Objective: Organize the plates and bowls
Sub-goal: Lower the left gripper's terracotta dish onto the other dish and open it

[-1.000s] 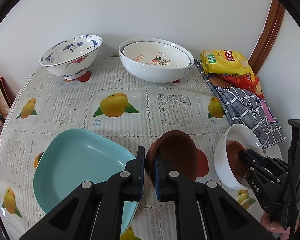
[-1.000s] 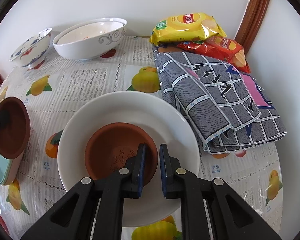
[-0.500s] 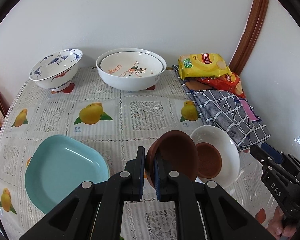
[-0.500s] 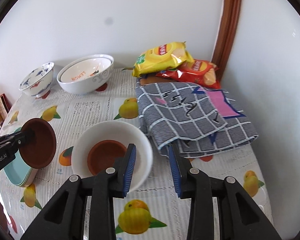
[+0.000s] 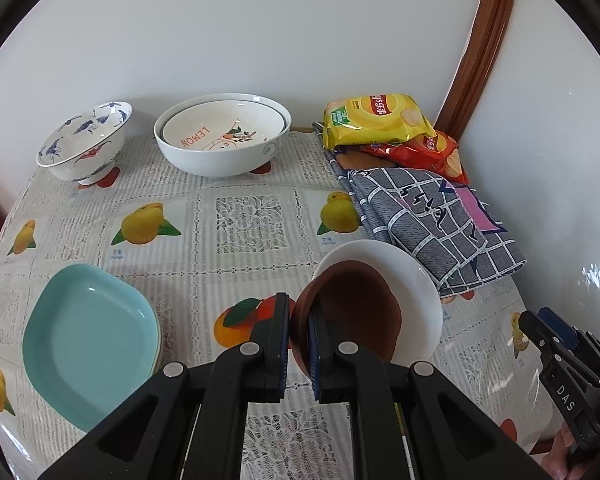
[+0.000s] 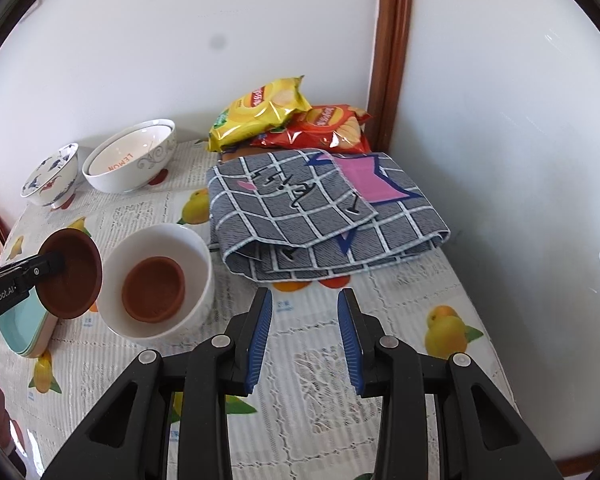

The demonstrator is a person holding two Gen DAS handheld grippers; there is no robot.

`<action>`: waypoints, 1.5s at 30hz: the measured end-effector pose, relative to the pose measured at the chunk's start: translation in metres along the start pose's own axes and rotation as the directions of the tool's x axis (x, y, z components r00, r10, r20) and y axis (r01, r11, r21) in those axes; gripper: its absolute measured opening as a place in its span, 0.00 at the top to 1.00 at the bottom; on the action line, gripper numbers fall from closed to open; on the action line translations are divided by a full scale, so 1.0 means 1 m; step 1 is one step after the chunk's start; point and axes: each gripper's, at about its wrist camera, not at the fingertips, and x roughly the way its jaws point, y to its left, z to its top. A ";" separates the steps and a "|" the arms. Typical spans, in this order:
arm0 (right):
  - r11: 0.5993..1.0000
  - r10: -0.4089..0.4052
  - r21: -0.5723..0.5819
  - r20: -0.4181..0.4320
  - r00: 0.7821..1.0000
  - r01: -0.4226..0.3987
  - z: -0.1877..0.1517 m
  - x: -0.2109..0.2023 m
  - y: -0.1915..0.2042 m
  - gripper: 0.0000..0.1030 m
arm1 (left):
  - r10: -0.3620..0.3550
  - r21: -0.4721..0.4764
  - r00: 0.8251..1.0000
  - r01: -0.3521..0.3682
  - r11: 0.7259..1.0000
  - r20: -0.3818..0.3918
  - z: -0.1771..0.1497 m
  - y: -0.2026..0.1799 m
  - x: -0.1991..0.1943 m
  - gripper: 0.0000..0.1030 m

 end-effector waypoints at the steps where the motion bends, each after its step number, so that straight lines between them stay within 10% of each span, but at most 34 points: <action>1: 1.000 -0.002 0.005 -0.003 1.000 0.002 -0.002 0.000 -0.003 0.67 | -0.001 0.000 1.000 0.001 1.000 -0.003 0.000 -0.002 0.002 0.91; 45: 0.997 0.000 0.074 -0.088 0.996 0.007 -0.026 0.027 -0.025 0.62 | -0.113 -0.004 0.986 0.113 0.994 -0.120 0.001 -0.029 0.066 0.90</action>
